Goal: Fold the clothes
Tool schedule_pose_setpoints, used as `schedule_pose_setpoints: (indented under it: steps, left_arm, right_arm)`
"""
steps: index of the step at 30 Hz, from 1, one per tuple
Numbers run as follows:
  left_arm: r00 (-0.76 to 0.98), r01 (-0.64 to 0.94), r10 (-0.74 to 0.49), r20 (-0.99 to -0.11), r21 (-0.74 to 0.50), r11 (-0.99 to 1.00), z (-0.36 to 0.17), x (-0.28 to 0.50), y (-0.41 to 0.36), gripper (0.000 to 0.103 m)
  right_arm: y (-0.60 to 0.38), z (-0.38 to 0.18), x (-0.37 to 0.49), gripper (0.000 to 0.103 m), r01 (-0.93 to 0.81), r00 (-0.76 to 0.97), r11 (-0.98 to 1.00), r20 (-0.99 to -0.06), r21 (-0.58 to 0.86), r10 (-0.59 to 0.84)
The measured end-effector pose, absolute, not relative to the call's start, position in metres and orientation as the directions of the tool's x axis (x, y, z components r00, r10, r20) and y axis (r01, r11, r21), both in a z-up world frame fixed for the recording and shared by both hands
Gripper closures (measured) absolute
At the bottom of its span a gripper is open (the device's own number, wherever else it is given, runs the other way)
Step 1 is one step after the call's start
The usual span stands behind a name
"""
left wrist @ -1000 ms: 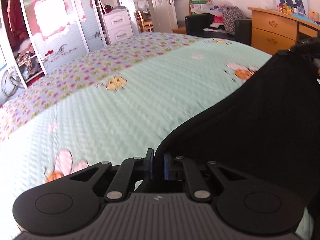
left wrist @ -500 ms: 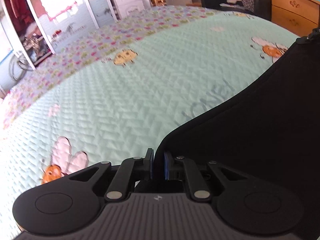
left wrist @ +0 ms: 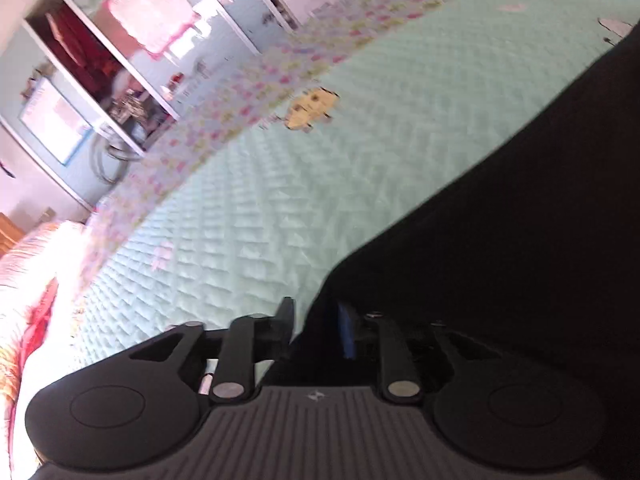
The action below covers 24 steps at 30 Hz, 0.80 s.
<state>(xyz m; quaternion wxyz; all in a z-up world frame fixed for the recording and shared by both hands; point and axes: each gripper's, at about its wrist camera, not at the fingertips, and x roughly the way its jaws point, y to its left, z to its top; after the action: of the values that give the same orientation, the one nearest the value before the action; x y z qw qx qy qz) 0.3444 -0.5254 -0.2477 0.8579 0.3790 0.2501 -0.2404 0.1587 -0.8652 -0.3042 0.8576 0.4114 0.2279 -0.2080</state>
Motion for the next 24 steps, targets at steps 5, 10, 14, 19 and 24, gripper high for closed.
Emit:
schedule_pose_setpoints:
  steps: [5, 10, 14, 19, 24]
  left_arm:
    - [0.730, 0.541, -0.283, -0.622, 0.272, 0.796, -0.208, 0.367, -0.471, 0.031]
    - [0.744, 0.405, -0.234, -0.626, 0.144, 0.903, -0.179, 0.340, -0.430, 0.028]
    - [0.716, 0.476, -0.333, -0.614, 0.080, 0.876, -0.165, 0.279, -0.421, 0.028]
    - [0.672, 0.539, -0.387, -0.632, 0.058, 0.840, -0.165, 0.217, -0.415, 0.028]
    - [0.490, 0.608, -0.457, -0.743, -0.084, 0.789, -0.182, 0.183, -0.387, 0.028]
  right_arm:
    - [-0.882, -0.291, 0.087, 0.033, 0.412, 0.911, 0.405, -0.383, 0.816, -0.154]
    - [-0.862, -0.253, 0.015, 0.033, 0.344, 0.939, 0.465, -0.306, 0.816, -0.157]
    - [-0.824, -0.244, 0.015, 0.033, 0.230, 0.953, 0.528, -0.300, 0.817, 0.049]
    - [-0.804, -0.270, 0.048, 0.034, 0.288, 0.900, 0.533, -0.415, 0.795, 0.132]
    - [-0.826, -0.294, 0.006, 0.048, 0.530, 0.839, 0.435, -0.522, 0.727, -0.149]
